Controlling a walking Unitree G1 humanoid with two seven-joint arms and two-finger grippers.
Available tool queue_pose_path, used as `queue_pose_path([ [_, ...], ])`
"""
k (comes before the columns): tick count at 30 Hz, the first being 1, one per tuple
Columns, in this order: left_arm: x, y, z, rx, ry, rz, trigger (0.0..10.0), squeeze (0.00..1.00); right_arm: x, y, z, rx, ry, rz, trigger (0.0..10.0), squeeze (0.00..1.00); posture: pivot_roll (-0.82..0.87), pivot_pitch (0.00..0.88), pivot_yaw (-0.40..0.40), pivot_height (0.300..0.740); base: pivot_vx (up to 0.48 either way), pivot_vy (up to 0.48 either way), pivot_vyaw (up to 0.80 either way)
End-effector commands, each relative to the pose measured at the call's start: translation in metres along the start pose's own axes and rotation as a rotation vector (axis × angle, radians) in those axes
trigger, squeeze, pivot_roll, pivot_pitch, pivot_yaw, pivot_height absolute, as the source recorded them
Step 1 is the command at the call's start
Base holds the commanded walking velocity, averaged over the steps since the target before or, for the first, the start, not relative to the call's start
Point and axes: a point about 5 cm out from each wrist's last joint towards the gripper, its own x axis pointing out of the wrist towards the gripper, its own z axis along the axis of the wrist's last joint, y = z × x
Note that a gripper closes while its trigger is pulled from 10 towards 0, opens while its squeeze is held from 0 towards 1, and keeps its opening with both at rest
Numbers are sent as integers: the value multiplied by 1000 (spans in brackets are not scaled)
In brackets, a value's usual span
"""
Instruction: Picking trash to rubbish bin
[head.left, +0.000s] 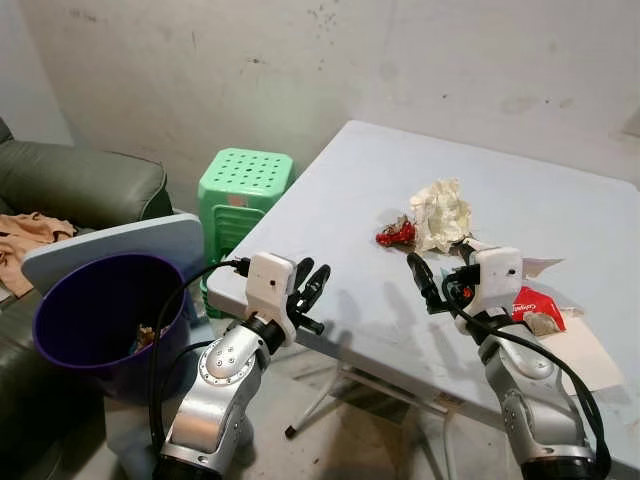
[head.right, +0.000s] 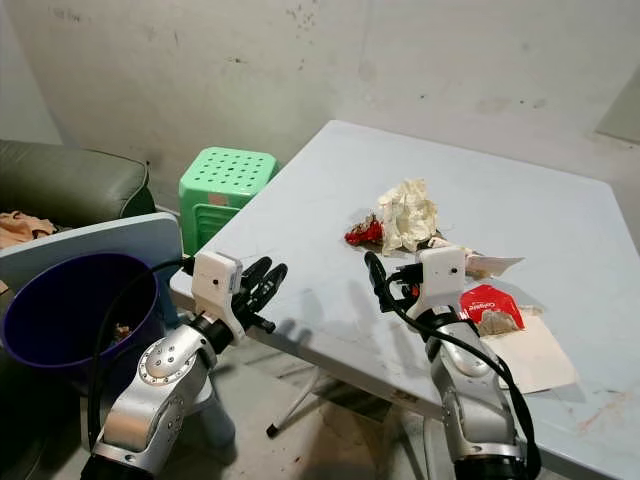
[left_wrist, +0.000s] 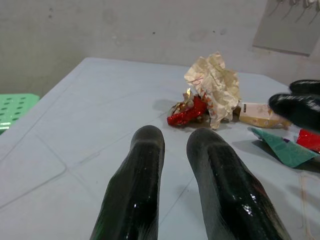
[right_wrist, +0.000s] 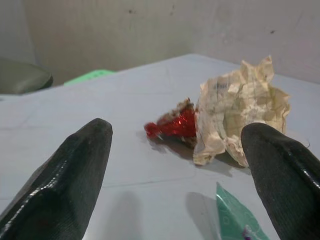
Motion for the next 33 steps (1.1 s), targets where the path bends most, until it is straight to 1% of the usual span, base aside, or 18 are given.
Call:
queue_pose_path([
  [1, 0, -6, 1, 11, 6, -25, 10000, 0, 2, -7, 5, -17, -11, -6, 10000, 0, 110, 27, -54, 715, 0, 0, 0],
  [2, 0, -7, 1, 6, 8, -32, 10000, 0, 2, -17, 2, -38, 19, -5, 10000, 0, 107, 30, -54, 715, 0, 0, 0],
  [5, 0, -8, 2, 6, 10, -37, 10000, 0, 2, -29, 0, -66, 43, 9, 10000, 0, 109, 31, -52, 715, 0, 0, 0],
  [6, 0, -8, 2, 6, 10, -37, 10000, 0, 2, -29, 0, -66, 43, 9, 10000, 0, 109, 31, -52, 715, 0, 0, 0],
  [7, 0, -8, 2, 6, 11, -40, 10000, 0, 1, -35, -2, -75, 59, 4, 10000, 0, 111, 32, -52, 715, 0, 0, 0],
  [8, 0, -8, 2, 6, 11, -40, 10000, 0, 1, -35, -2, -75, 59, 4, 10000, 0, 111, 32, -52, 715, 0, 0, 0],
  [9, -1, -9, 3, 8, 12, -51, 10000, 0, -2, -42, -5, -83, 83, 23, 10000, 0, 114, 31, -51, 715, 0, 0, 0],
  [10, -1, -10, 3, 9, 13, -54, 10000, 0, -3, -44, -6, -90, 90, 30, 10000, 0, 114, 31, -51, 715, 0, 0, 0],
  [13, -1, -11, 4, 14, 14, -65, 10000, 0, -5, -46, -9, -100, 113, 63, 10000, 0, 117, 32, -50, 715, 0, 0, 0],
  [15, -2, -17, 4, 28, 21, -97, 10000, 0, -10, -46, -14, -73, 140, 129, 10000, 0, 120, 32, -50, 715, 0, 0, 0],
  [16, -2, -17, 4, 28, 21, -97, 10000, 0, -10, -46, -14, -73, 140, 129, 10000, 0, 120, 32, -50, 715, 0, 0, 0],
  [17, -3, -22, 3, 41, 28, -126, 10000, 0, -11, -45, -16, -72, 145, 147, 10000, 0, 120, 32, -45, 715, 0, 0, 0],
  [18, -3, -22, 3, 41, 28, -126, 10000, 0, -11, -45, -16, -72, 145, 147, 10000, 0, 120, 32, -45, 715, 0, 0, 0],
  [20, -4, -30, 1, 58, 39, -167, 10000, 0, -13, -45, -20, -63, 157, 170, 10000, 0, 121, 34, -44, 715, 0, 0, 0],
  [22, -5, -33, 1, 59, 43, -186, 10000, 0, -14, -45, -22, -61, 162, 185, 10000, 0, 121, 34, -42, 715, 0, 0, 0],
  [24, -6, -36, 0, 60, 46, -205, 10000, 0, -15, -44, -23, -76, 157, 191, 10000, 0, 119, 35, -38, 715, 0, 0, 0],
  [29, -7, -42, 0, 80, 56, -243, 10000, 0, -19, -48, -26, -69, 161, 187, 10000, 0, 119, 35, -35, 715, 0, 0, 0],
  [33, -7, -41, 0, 90, 61, -249, 10000, 0, -25, -55, -27, -69, 158, 157, 10000, 0, 104, 33, -22, 715, 0, 0, 0],
])
